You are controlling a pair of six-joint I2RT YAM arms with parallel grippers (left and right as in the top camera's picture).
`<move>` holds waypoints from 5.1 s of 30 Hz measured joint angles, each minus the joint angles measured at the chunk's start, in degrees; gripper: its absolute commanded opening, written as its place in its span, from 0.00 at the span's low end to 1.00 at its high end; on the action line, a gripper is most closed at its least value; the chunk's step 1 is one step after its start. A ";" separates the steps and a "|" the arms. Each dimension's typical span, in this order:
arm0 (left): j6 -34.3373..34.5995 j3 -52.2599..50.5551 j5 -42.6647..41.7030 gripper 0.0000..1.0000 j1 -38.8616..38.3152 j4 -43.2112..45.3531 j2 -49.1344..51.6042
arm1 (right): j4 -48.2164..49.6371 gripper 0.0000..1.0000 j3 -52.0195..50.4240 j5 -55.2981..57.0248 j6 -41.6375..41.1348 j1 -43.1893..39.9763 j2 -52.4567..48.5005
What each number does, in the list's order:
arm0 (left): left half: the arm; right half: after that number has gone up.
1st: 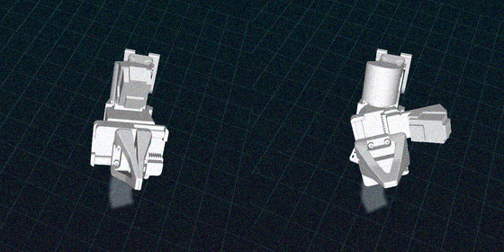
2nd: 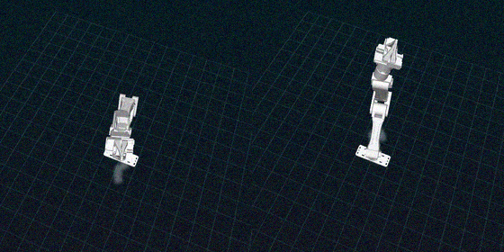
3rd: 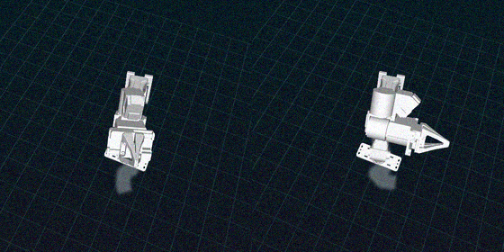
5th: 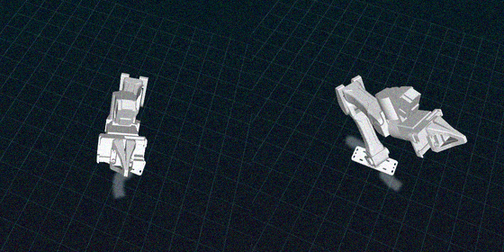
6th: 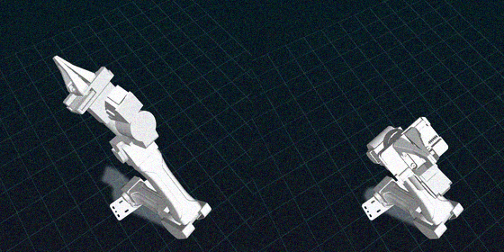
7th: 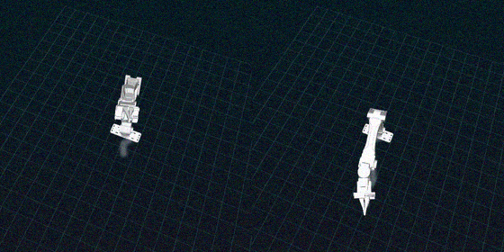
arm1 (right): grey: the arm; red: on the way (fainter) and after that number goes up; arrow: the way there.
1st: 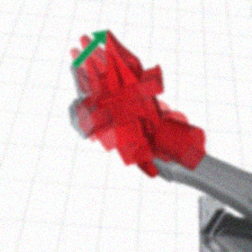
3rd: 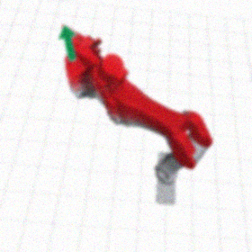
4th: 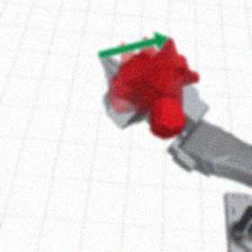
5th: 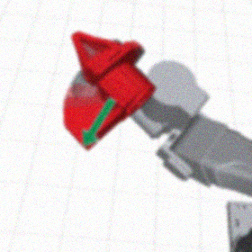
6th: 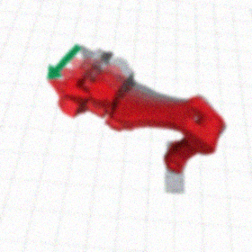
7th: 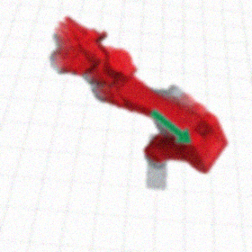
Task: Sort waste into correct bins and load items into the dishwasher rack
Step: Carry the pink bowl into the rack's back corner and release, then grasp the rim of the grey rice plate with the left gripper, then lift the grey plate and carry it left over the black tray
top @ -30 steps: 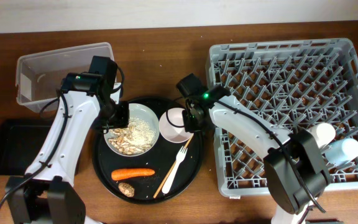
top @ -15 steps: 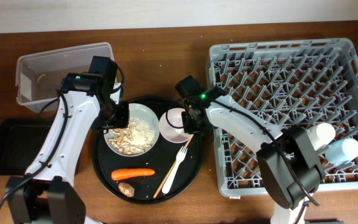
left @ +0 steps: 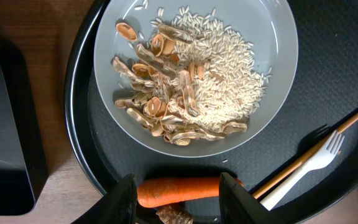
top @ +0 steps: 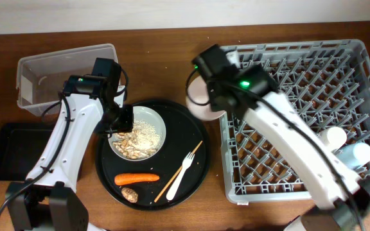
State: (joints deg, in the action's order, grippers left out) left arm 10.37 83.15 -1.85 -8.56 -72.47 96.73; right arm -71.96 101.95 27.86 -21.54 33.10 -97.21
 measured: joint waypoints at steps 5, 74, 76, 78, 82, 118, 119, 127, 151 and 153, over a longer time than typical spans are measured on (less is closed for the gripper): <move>0.00 0.00 0.00 0.42 0.00 0.02 0.00 | -2.58 0.04 0.26 26.51 2.14 -5.68 1.36; 0.02 0.00 -1.20 0.43 0.00 1.90 0.00 | 14.32 0.56 -9.31 24.92 6.32 -28.65 -21.81; 0.00 0.00 -1.18 0.43 0.00 1.92 0.00 | 12.90 0.56 -9.38 21.05 6.03 -28.65 -19.96; 0.00 0.00 -1.18 0.43 0.00 1.90 0.00 | 10.19 0.57 -9.57 16.68 5.57 -28.65 -13.99; 0.00 0.00 -1.33 0.43 0.00 1.75 0.00 | -1.92 0.38 -9.55 -1.68 5.70 -32.92 -0.11; 20.13 0.00 -0.87 0.34 -15.10 24.17 21.75 | -17.00 0.46 -22.32 -34.91 17.75 -36.00 20.79; 20.13 0.00 -0.66 0.32 -15.13 24.11 21.81 | -17.05 0.46 -22.32 -34.91 17.75 -36.00 20.79; 20.96 1.20 0.87 0.01 -15.13 21.68 22.32 | -17.11 0.46 -22.32 -34.91 17.77 -36.00 20.79; 20.52 12.24 8.79 0.01 -16.15 -1.62 24.61 | -17.16 0.46 -22.32 -34.88 17.97 -36.00 20.79; 20.52 12.48 9.20 0.01 -17.18 -2.10 24.46 | -17.16 0.47 -22.32 -34.88 17.99 -36.00 20.79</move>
State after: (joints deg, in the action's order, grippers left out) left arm 30.89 95.64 7.35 -25.74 -74.56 121.19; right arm -89.12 79.64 -7.03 -3.55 -2.90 -76.42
